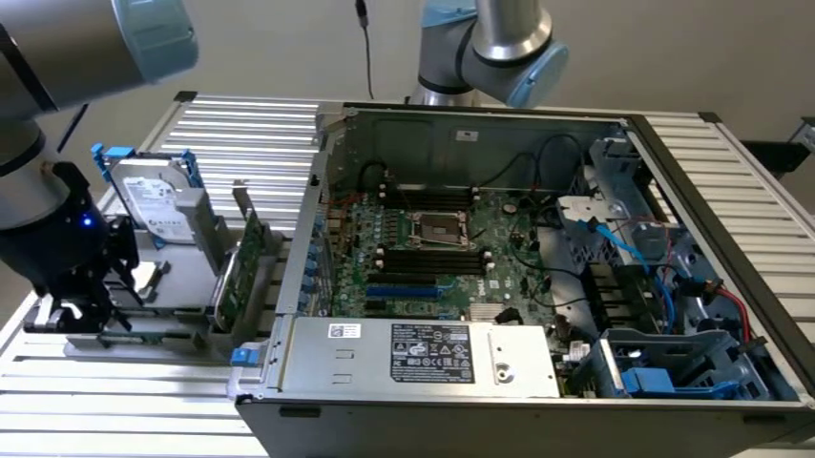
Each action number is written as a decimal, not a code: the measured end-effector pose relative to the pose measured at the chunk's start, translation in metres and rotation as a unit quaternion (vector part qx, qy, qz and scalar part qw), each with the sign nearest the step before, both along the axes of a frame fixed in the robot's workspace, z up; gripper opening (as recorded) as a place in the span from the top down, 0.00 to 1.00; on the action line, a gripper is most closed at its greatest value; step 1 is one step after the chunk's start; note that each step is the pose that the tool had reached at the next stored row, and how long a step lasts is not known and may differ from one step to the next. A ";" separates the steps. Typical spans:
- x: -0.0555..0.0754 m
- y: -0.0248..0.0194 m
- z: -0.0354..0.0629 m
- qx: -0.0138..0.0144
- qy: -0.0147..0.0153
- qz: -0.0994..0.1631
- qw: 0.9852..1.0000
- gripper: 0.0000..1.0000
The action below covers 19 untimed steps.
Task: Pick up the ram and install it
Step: 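Pick up the ram and move it above insertion slot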
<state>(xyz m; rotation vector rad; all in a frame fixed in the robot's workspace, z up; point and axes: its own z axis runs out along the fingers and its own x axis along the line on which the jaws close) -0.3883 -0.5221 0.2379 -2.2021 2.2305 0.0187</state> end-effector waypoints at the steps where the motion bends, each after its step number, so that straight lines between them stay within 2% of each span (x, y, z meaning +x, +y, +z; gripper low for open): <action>1: 0.000 -0.0003 -0.0019 0.000 0.000 0.001 1.000 0.64; 19: 0.000 -0.0010 -0.0346 0.000 0.000 0.023 1.000 0.64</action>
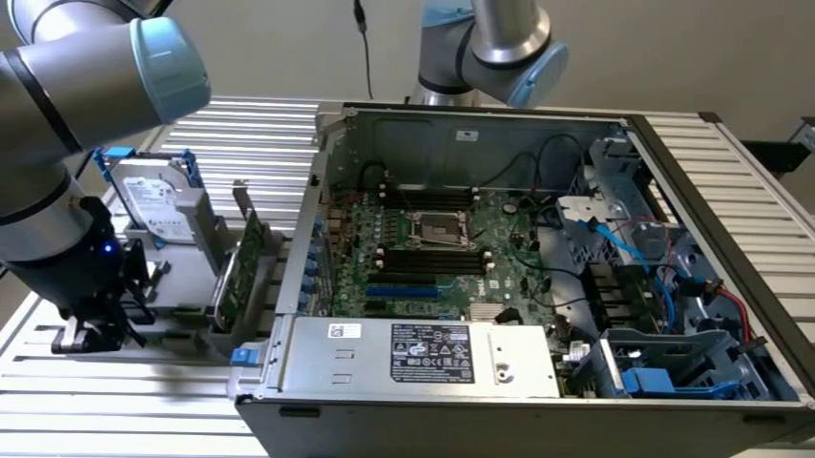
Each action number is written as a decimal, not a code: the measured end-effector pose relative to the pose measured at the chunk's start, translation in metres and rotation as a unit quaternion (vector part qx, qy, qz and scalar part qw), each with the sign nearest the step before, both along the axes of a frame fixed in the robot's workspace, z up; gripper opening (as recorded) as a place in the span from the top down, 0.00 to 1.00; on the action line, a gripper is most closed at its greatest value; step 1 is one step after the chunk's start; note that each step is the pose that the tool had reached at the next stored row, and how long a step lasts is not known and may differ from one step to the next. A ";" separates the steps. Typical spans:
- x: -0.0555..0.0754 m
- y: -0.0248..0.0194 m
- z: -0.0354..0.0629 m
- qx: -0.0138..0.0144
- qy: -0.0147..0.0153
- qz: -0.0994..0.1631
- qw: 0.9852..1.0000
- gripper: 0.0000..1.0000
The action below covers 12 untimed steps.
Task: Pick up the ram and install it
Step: 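Pick up the ram and move it above insertion slot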
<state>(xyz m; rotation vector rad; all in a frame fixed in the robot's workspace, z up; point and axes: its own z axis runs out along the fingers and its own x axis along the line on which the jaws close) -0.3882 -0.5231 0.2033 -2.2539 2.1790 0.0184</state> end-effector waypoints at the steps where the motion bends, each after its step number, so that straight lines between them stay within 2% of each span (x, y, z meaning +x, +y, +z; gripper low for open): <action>1: 0.000 0.0001 -0.0018 0.000 0.000 0.000 1.000 0.64; 4: 0.000 0.0021 -0.0071 -0.001 0.000 0.001 1.000 0.64; 8: 0.000 0.0035 -0.0085 -0.006 0.000 0.001 1.000 0.64; 12: 0.000 0.0036 -0.0089 -0.009 0.000 0.001 1.000 0.64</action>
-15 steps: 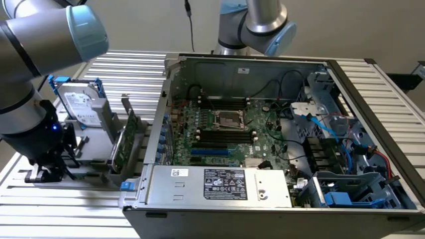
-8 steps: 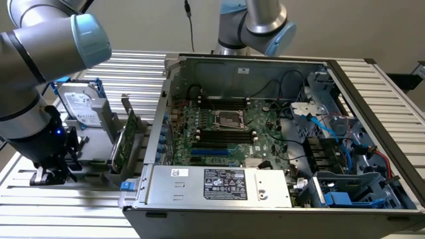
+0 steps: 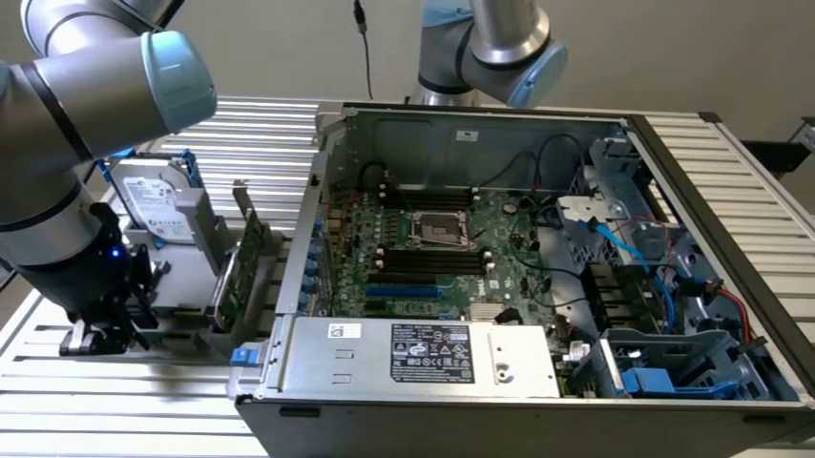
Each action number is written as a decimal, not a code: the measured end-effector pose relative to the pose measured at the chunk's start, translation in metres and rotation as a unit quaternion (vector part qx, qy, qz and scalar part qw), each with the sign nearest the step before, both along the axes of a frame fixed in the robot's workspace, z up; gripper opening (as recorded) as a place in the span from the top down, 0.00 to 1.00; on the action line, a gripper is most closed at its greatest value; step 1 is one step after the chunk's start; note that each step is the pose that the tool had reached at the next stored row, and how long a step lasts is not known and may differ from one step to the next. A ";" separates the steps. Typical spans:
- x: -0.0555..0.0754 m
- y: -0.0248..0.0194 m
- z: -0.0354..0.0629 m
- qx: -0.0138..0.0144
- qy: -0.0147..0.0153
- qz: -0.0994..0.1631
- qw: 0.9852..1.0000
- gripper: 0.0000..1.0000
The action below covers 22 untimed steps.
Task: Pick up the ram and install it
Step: 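Pick up the ram and move it above insertion slot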
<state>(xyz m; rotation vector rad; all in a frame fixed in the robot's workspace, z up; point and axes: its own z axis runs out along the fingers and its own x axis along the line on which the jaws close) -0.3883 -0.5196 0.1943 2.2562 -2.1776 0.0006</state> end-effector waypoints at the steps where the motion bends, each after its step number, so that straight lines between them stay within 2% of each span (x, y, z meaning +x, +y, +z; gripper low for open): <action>1: 0.000 0.0000 -0.0001 -0.001 0.000 0.000 1.000 0.64; 4: 0.000 -0.0001 -0.0001 -0.002 0.000 0.000 1.000 0.65; 5: 0.000 0.0000 -0.0001 -0.002 0.000 0.000 1.000 0.73; 10: 0.000 0.0000 -0.0001 -0.002 0.000 0.000 1.000 0.75; 11: 0.000 0.0000 -0.0002 -0.002 0.000 0.000 1.000 0.82; 15: 0.000 0.0000 -0.0002 -0.002 0.000 0.000 1.000 0.86; 22: 0.000 0.0000 -0.0001 -0.002 0.000 0.000 1.000 0.86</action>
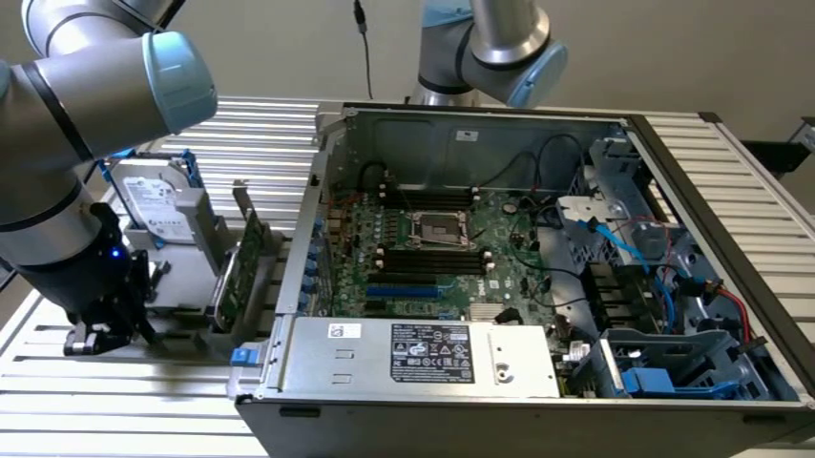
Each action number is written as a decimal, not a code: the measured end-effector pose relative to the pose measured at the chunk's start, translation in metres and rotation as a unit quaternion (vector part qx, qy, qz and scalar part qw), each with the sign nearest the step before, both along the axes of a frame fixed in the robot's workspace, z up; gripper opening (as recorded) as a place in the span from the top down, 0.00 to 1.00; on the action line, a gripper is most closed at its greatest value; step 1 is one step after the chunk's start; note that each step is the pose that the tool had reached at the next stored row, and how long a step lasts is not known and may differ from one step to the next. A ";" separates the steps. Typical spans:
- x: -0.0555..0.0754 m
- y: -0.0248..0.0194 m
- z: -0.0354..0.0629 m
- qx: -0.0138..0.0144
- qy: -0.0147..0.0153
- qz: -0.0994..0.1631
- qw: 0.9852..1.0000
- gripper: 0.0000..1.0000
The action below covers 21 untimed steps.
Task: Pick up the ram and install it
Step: 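Pick up the ram and move it above insertion slot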
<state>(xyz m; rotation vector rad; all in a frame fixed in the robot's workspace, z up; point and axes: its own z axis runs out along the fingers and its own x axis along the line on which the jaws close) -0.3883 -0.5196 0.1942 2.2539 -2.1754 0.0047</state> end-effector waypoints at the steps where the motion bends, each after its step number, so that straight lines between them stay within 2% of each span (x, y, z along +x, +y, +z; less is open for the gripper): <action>1: 0.000 0.0000 0.0000 0.000 0.000 0.000 1.000 0.86; 5: 0.000 0.0000 0.0000 0.000 0.000 0.000 1.000 0.86; 8: 0.000 0.0000 0.0053 0.000 0.000 0.000 1.000 0.86; 15: 0.000 0.0000 0.0366 0.000 0.002 0.000 1.000 0.86; 21: 0.006 0.0000 0.0635 0.000 0.005 0.000 1.000 0.86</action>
